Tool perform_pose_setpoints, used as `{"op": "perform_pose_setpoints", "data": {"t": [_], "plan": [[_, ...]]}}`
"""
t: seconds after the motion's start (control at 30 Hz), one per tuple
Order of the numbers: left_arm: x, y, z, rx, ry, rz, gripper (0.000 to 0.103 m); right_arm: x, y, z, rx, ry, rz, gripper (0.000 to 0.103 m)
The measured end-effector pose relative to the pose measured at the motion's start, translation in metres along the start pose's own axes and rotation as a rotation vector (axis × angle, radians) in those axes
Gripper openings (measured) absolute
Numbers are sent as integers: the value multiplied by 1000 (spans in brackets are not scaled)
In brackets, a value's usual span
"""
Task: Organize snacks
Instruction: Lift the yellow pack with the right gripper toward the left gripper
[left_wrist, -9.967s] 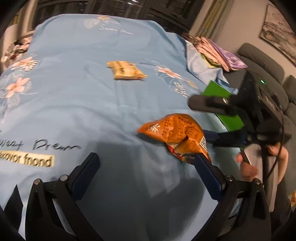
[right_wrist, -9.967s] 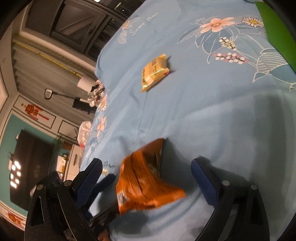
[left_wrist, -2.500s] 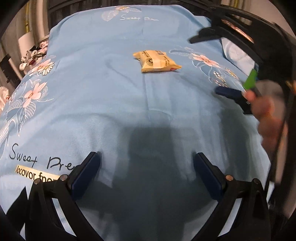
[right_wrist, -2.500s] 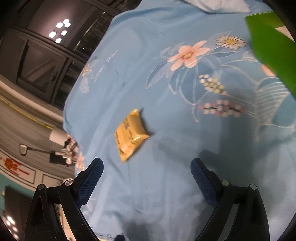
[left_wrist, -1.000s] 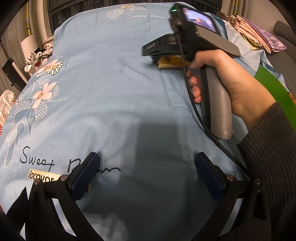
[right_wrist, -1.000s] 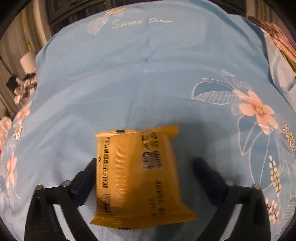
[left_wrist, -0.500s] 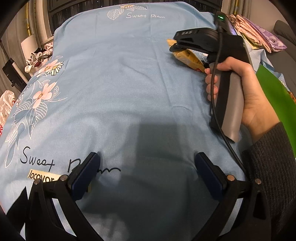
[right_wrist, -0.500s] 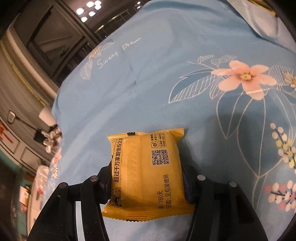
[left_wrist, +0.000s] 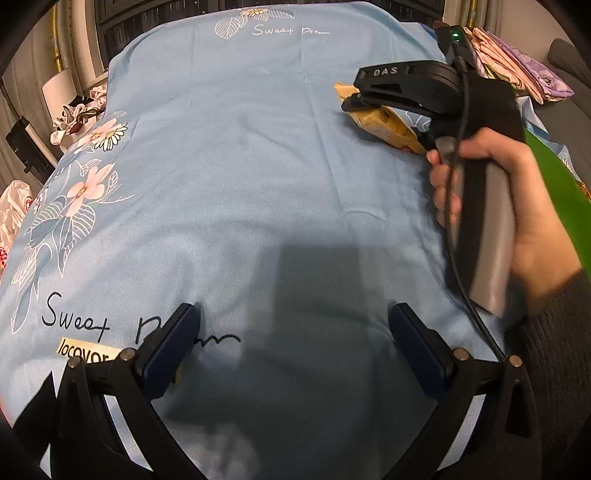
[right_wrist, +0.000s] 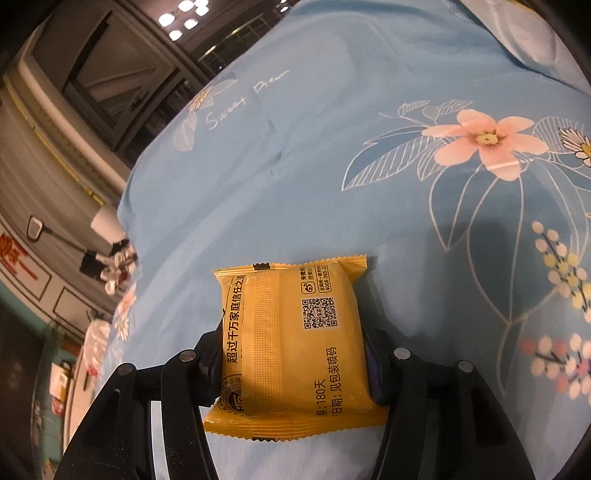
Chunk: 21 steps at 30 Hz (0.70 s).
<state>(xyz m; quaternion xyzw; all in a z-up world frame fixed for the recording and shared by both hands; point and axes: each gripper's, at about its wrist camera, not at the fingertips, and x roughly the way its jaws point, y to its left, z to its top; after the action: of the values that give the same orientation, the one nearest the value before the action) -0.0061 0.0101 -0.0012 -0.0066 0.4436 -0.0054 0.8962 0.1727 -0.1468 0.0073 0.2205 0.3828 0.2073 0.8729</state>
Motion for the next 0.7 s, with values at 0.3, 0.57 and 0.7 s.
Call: {"op": "perform_pose_setpoints", "data": {"t": [0.3,0.57,0.7], "plan": [[-2,7,-3,17,-18,-33,103,-29,-1,-27,-62,64,43,59],[-5,8,-6,32,-23,-30,103,-48,6,-49,-129,99,9,59],[-5,8,-6,33,-25,-30,103,-58,13,-62,-168,108,-20,59]]}}
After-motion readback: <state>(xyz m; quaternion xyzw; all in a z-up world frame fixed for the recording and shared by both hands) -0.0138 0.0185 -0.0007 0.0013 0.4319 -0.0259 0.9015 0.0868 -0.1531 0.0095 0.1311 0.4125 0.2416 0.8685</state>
